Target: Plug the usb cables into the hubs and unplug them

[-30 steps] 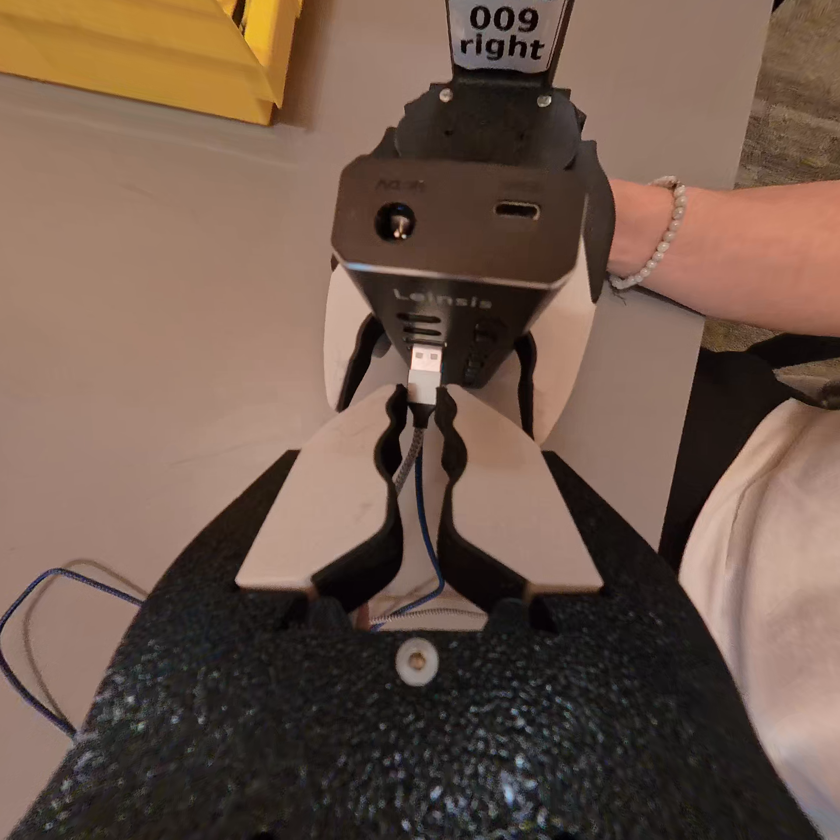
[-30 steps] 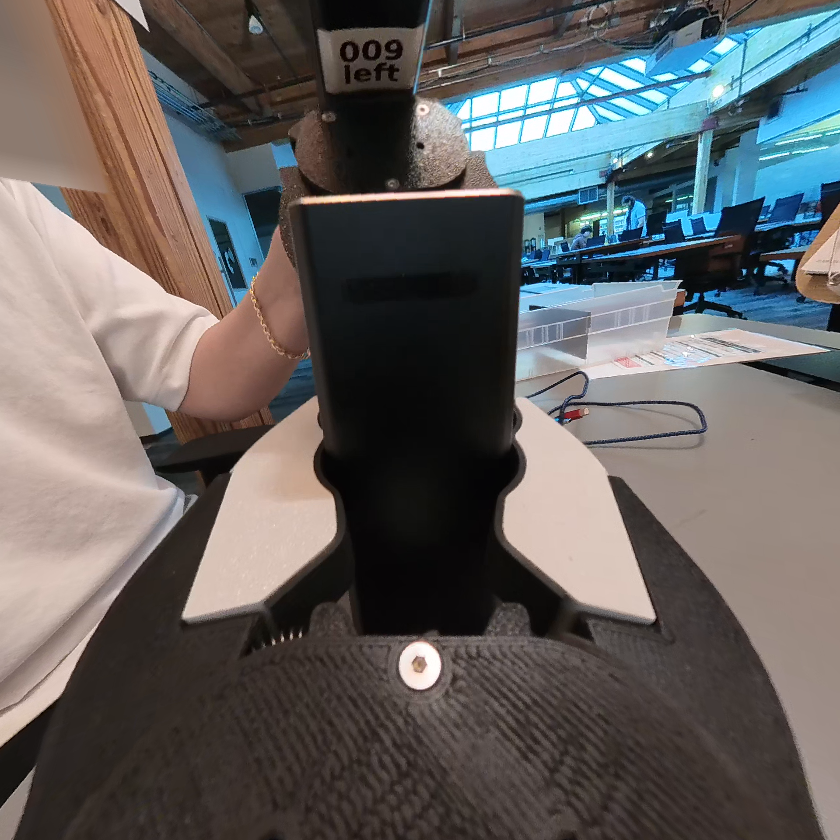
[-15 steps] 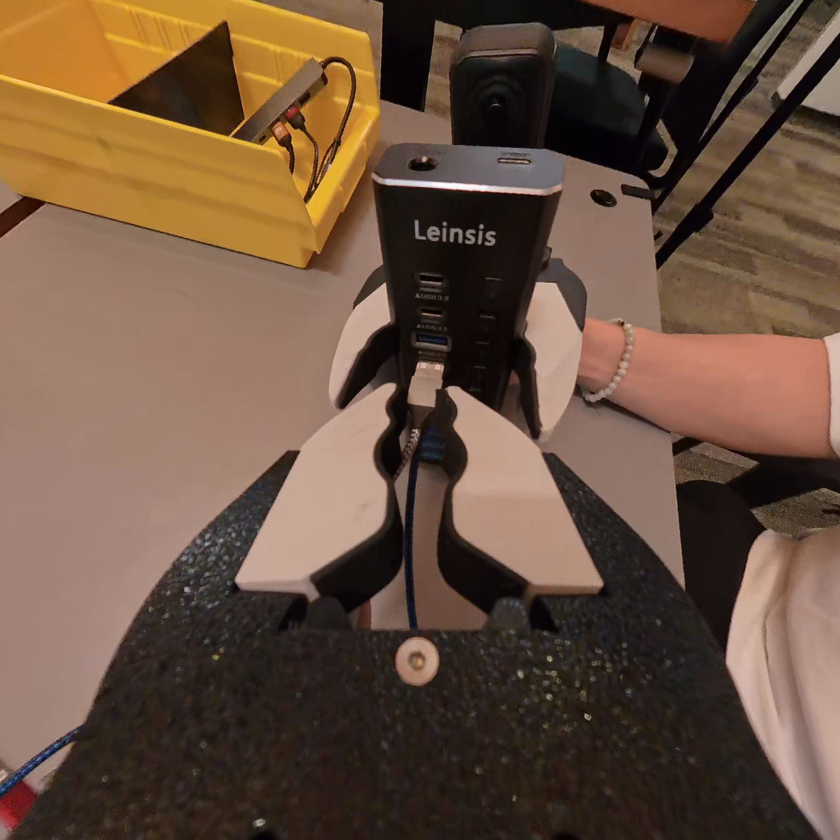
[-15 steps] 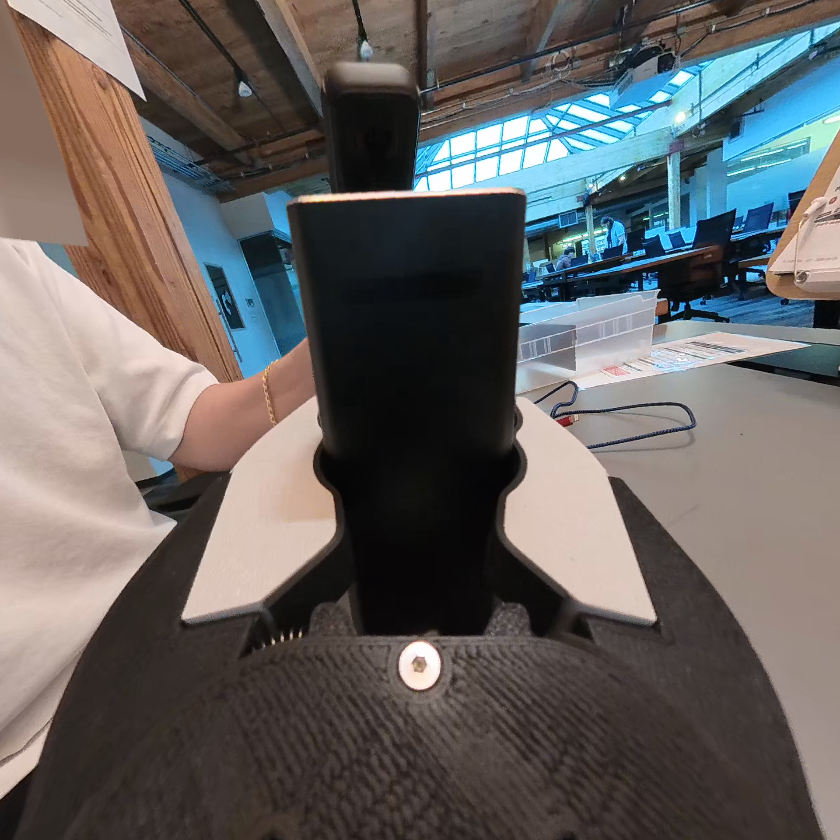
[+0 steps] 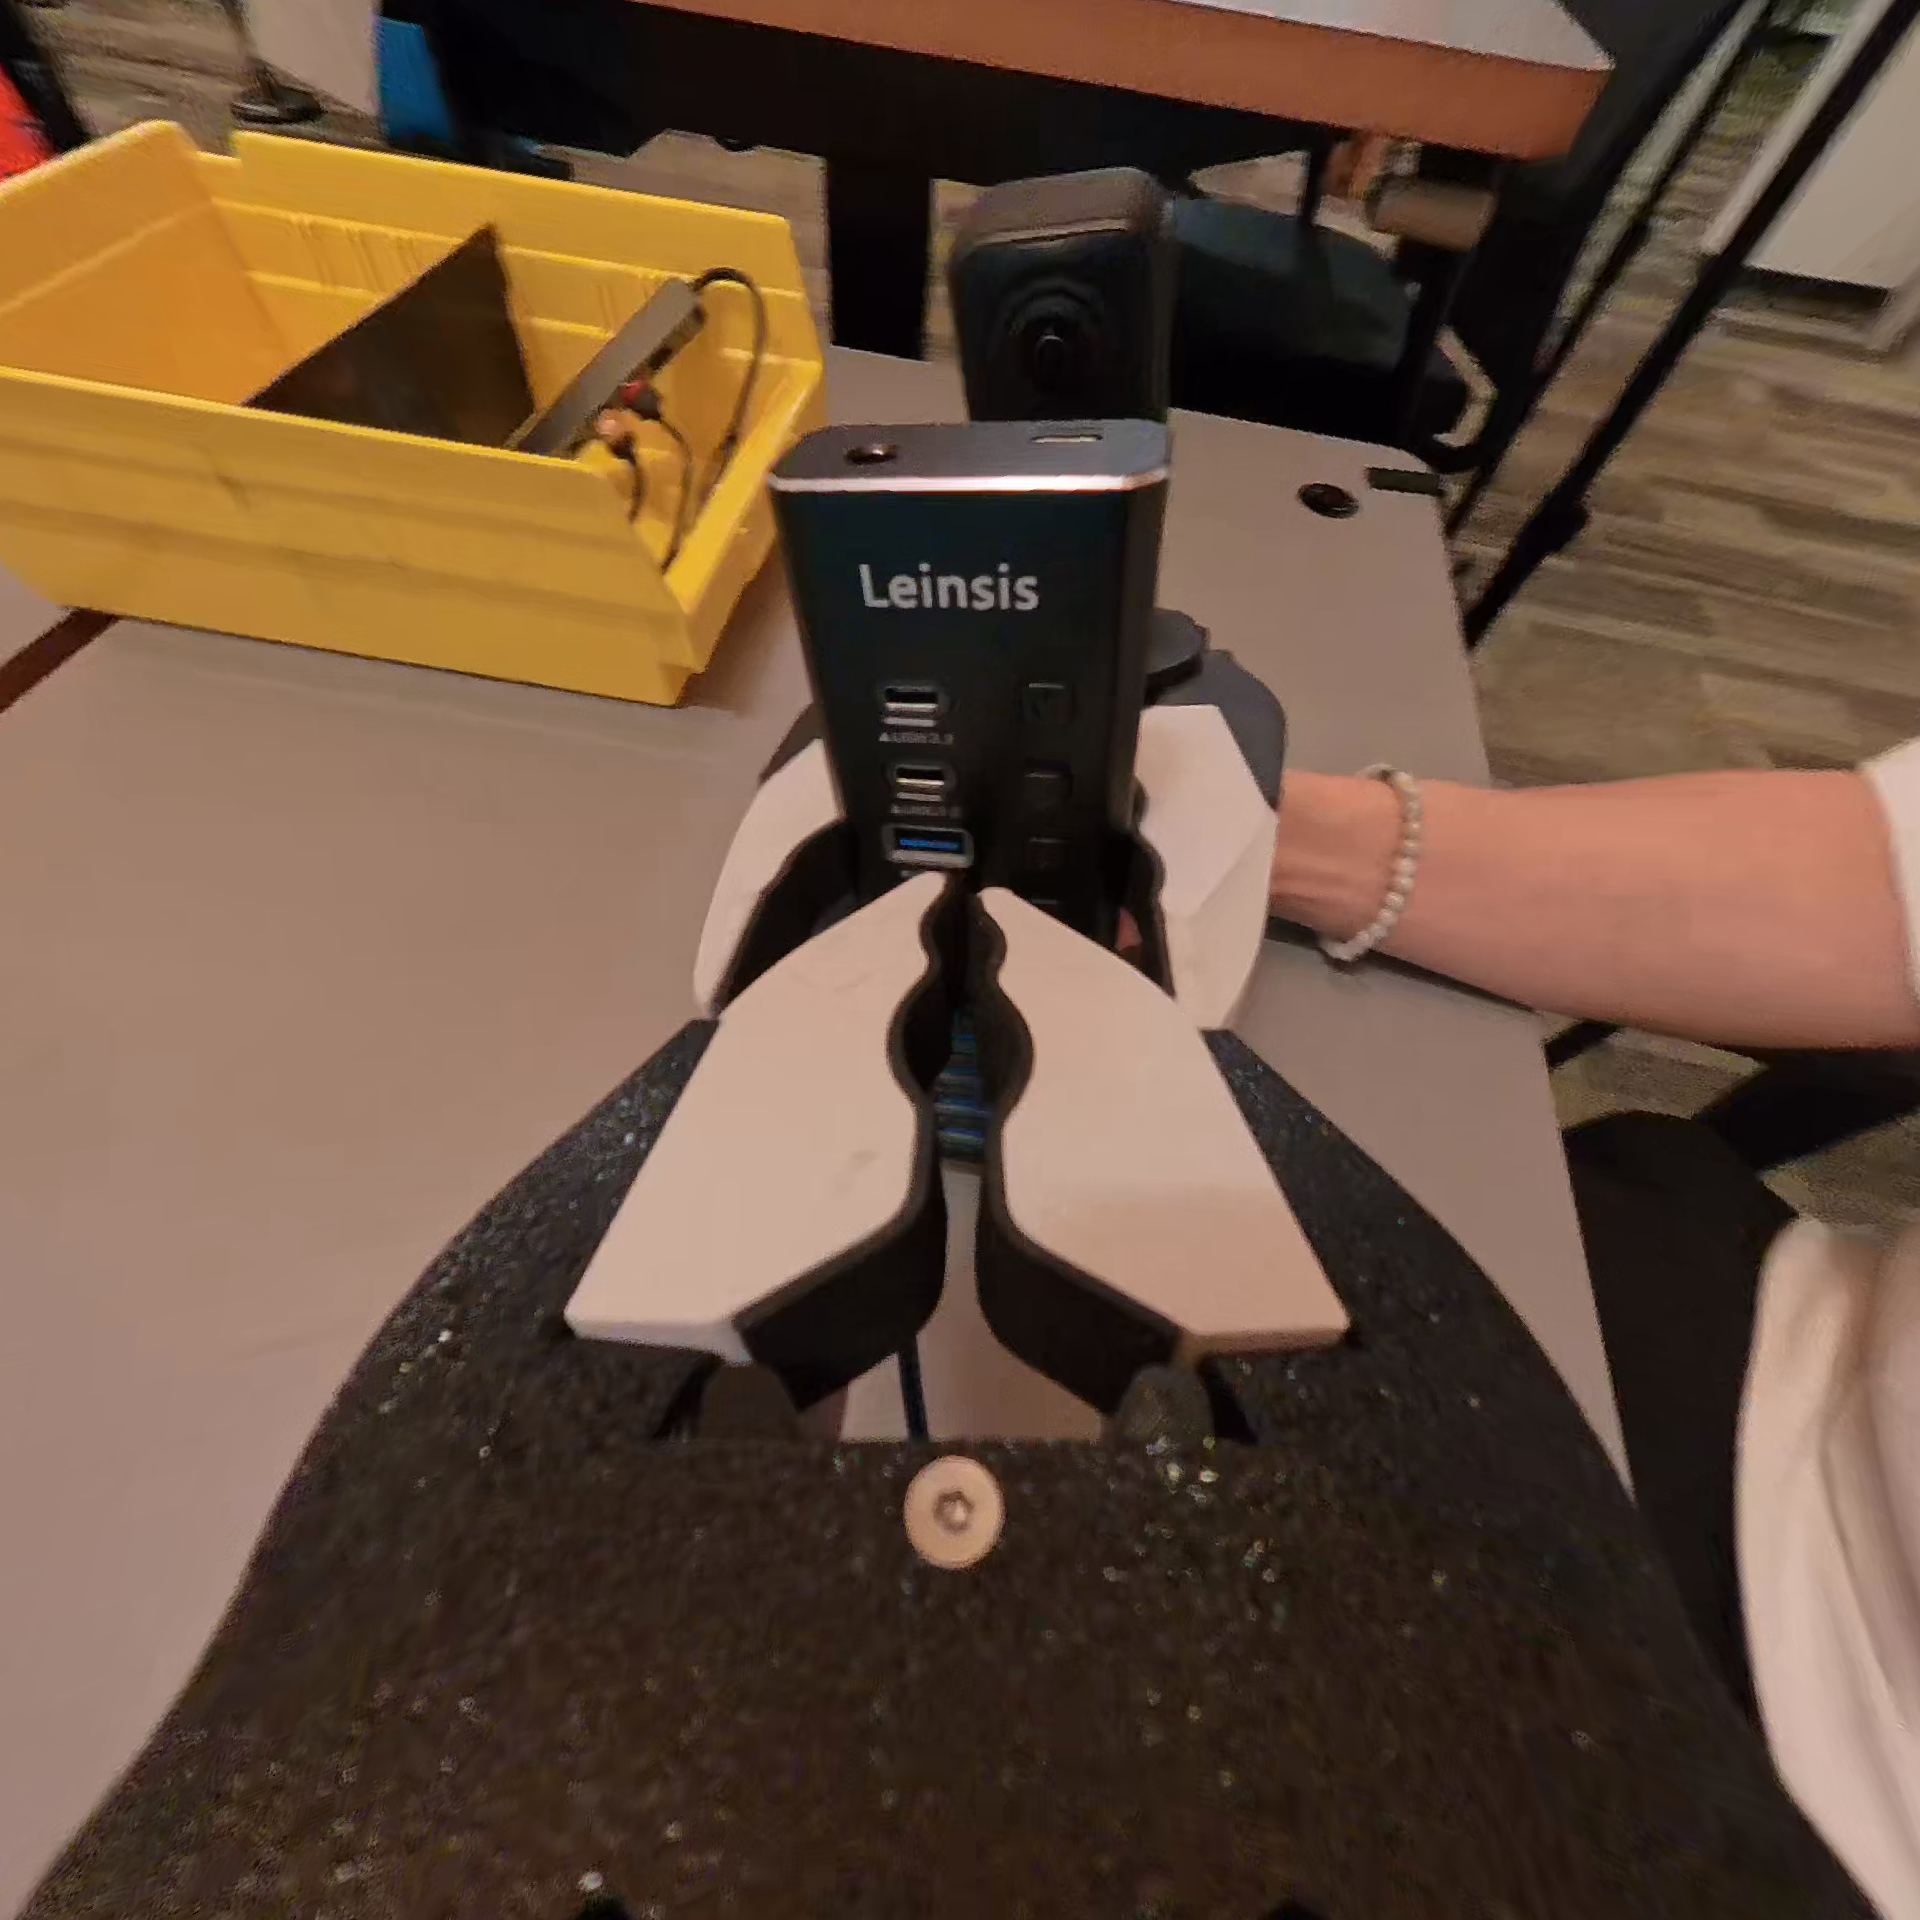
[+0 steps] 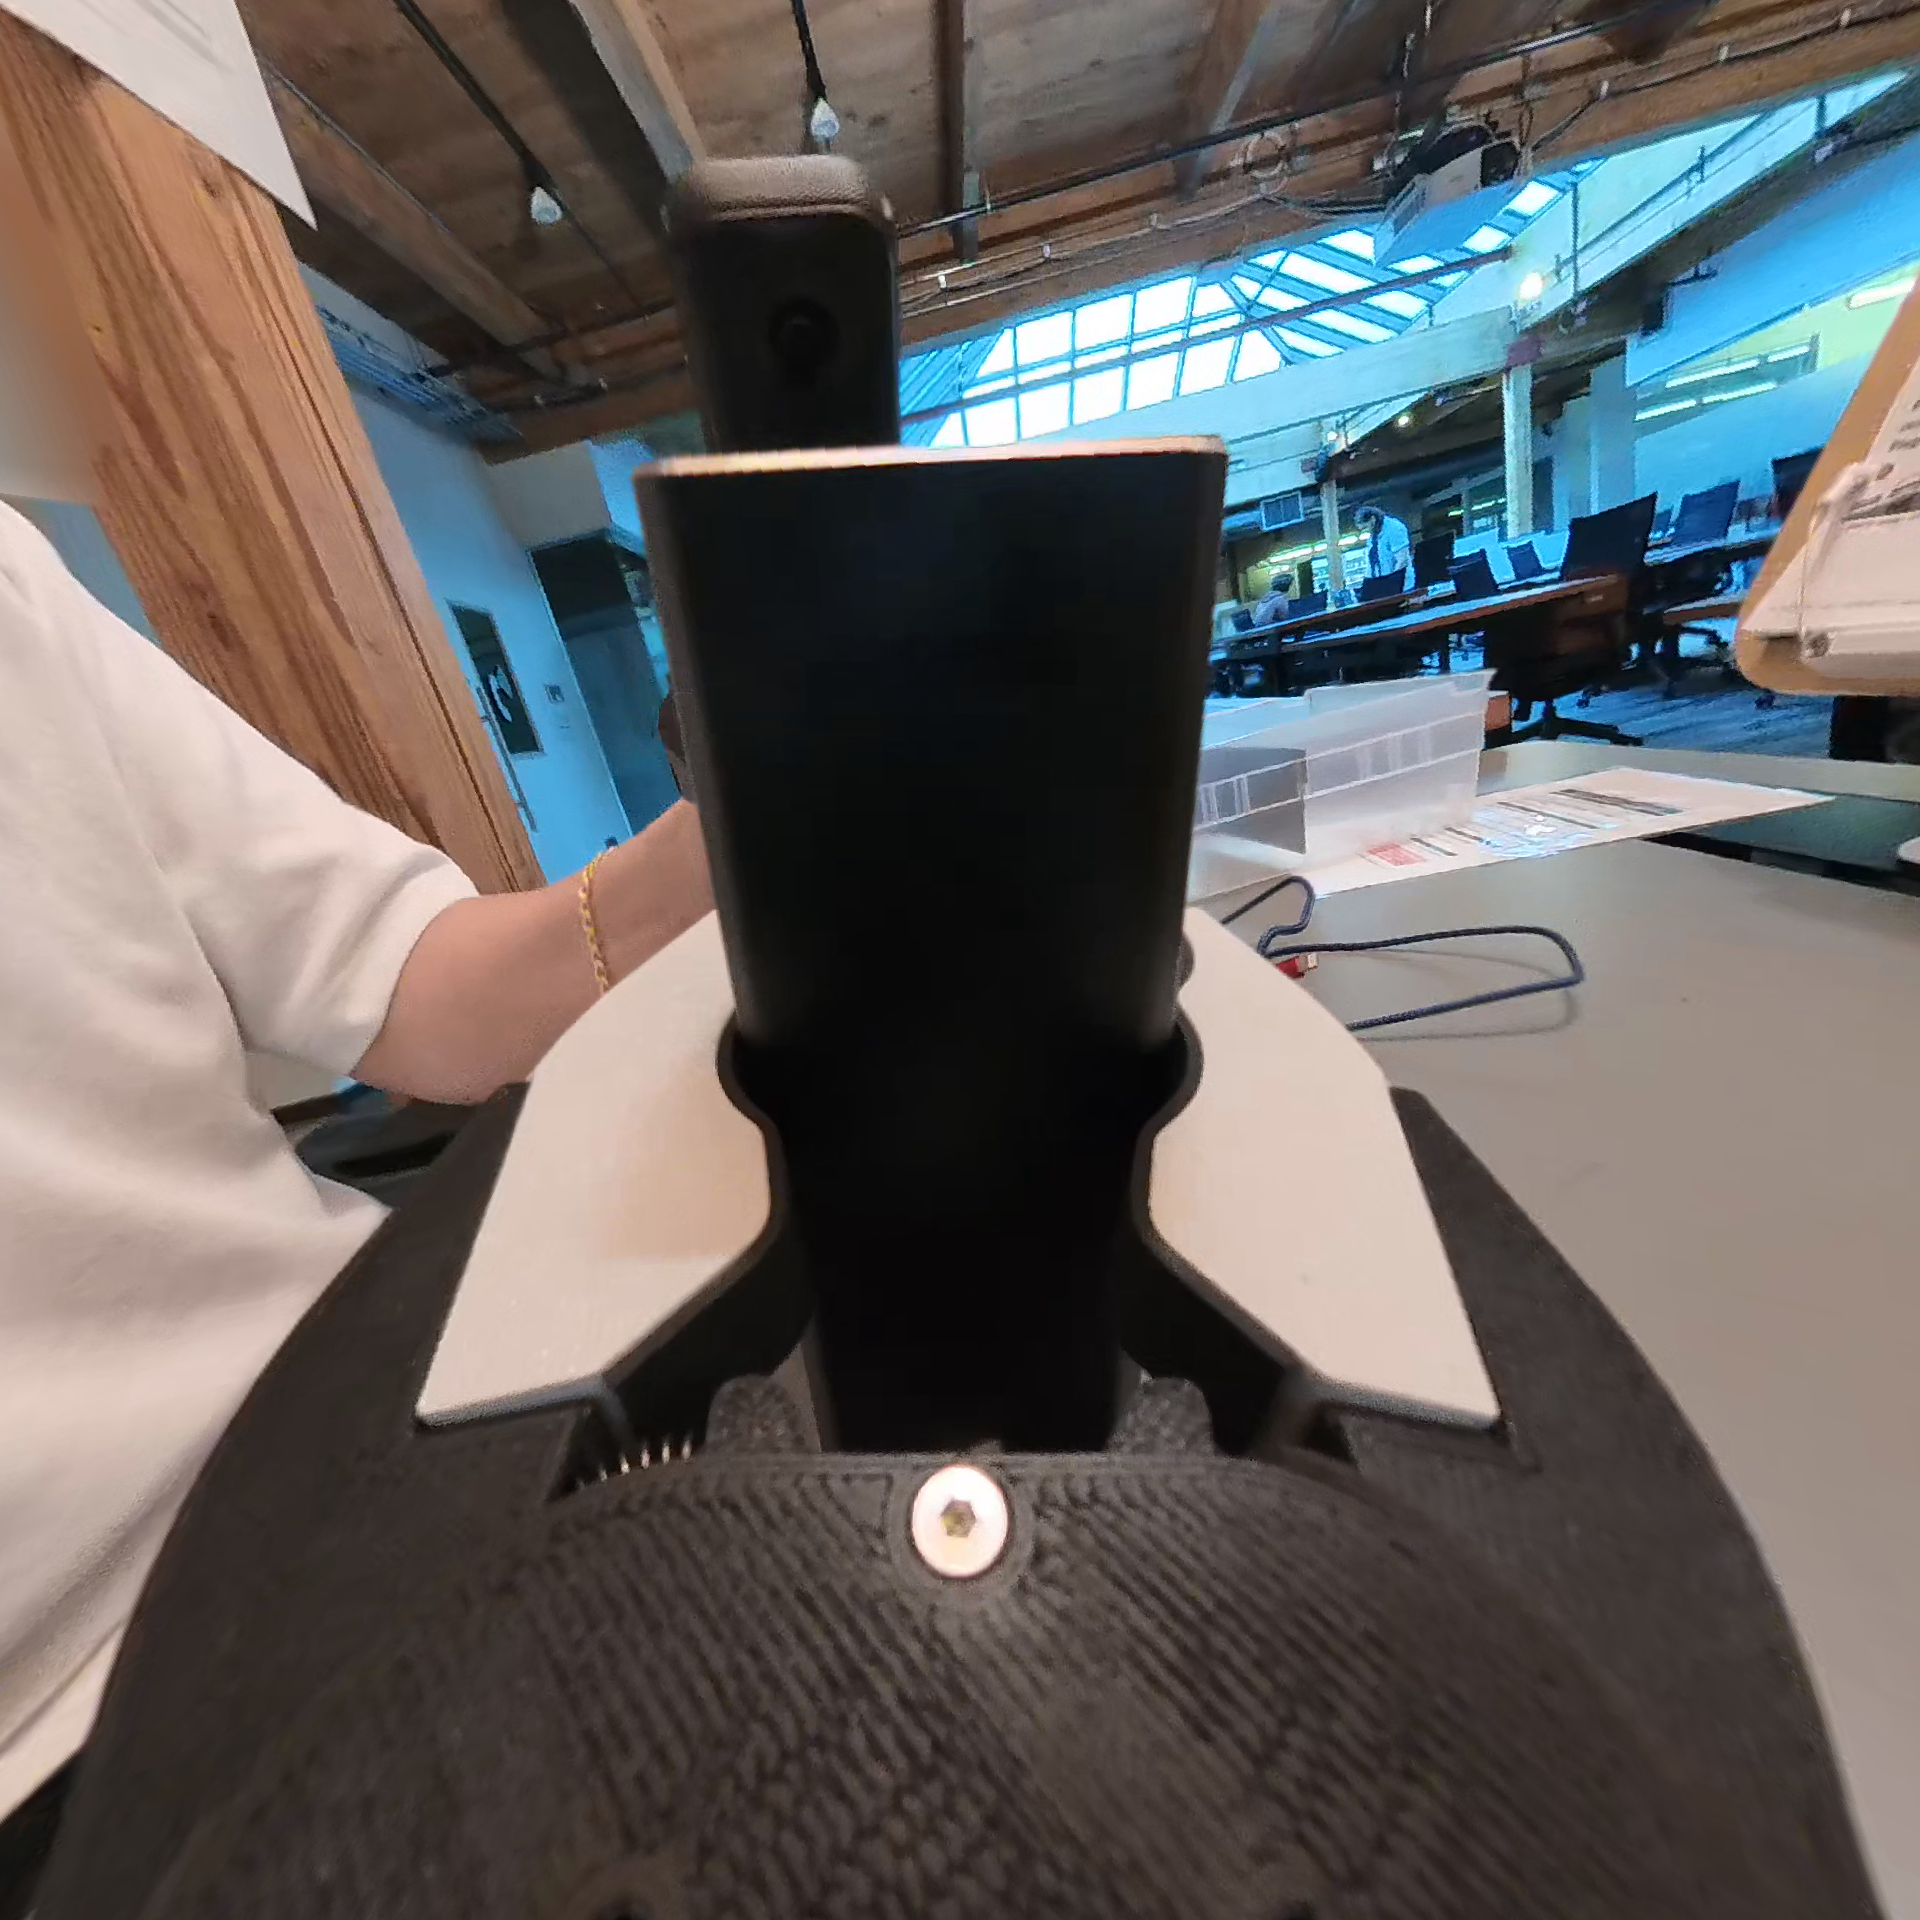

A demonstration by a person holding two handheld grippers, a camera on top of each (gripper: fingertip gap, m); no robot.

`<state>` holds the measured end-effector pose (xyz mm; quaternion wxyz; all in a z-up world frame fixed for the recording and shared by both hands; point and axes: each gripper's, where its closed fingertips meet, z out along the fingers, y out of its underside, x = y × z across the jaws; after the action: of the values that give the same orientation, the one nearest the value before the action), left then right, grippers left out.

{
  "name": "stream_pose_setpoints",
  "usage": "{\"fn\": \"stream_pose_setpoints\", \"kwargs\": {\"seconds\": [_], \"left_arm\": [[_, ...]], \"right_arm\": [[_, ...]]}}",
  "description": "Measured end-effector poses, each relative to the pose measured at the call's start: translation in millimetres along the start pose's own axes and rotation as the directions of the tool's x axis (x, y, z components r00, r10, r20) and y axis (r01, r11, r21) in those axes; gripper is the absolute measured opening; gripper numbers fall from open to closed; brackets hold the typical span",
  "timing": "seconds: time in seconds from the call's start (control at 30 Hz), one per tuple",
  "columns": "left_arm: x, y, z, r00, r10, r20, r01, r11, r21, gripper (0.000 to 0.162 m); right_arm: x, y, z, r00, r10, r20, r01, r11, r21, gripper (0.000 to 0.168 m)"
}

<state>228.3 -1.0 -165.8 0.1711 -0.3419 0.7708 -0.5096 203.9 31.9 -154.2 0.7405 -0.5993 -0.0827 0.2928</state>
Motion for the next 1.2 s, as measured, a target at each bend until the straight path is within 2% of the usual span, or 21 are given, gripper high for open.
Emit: {"fn": "stream_pose_setpoints", "kwargs": {"seconds": [0.07,0.2,0.33,0.5,0.6,0.93,1.07,1.2], "left_arm": [[8,-1,-3,0.998,0.011,-0.069,-0.011,1.0,0.009,0.0],[-1,-12,-19,1.0,0.018,0.007,-0.019,0.993,0.117,0.019],[-4,12,-18,0.998,0.049,0.038,-0.049,0.999,0.019,0.028],[-9,12,-15,0.998,0.019,0.062,-0.022,0.998,0.057,0.027],[-9,6,-13,0.999,0.017,0.031,-0.02,0.994,0.104,0.02],[-6,14,-5,0.997,0.057,-0.048,-0.056,0.998,0.022,0.014],[-8,13,-5,0.997,0.074,-0.015,-0.074,0.997,0.02,0.013],[-9,14,-5,0.994,0.071,0.083,-0.068,0.997,-0.039,0.013]], "right_arm": [[-2,-1,-1,1.0,-0.003,0.019,0.003,1.0,0.007,0.072],[2,-5,-4,1.0,-0.023,-0.007,0.023,1.0,0.021,0.072],[1,-4,-3,1.0,-0.031,0.002,0.031,0.999,0.011,0.072],[-2,-3,-3,0.999,-0.039,0.013,0.039,0.999,0.002,0.072],[-3,-2,-3,0.999,-0.043,0.022,0.043,0.999,-0.004,0.072],[-4,-2,-2,0.999,-0.041,0.036,0.042,0.999,-0.01,0.072],[-3,-2,-3,0.999,-0.038,0.023,0.038,0.999,-0.007,0.072],[2,-1,-3,0.999,-0.043,-0.005,0.043,0.999,-0.011,0.072]]}}
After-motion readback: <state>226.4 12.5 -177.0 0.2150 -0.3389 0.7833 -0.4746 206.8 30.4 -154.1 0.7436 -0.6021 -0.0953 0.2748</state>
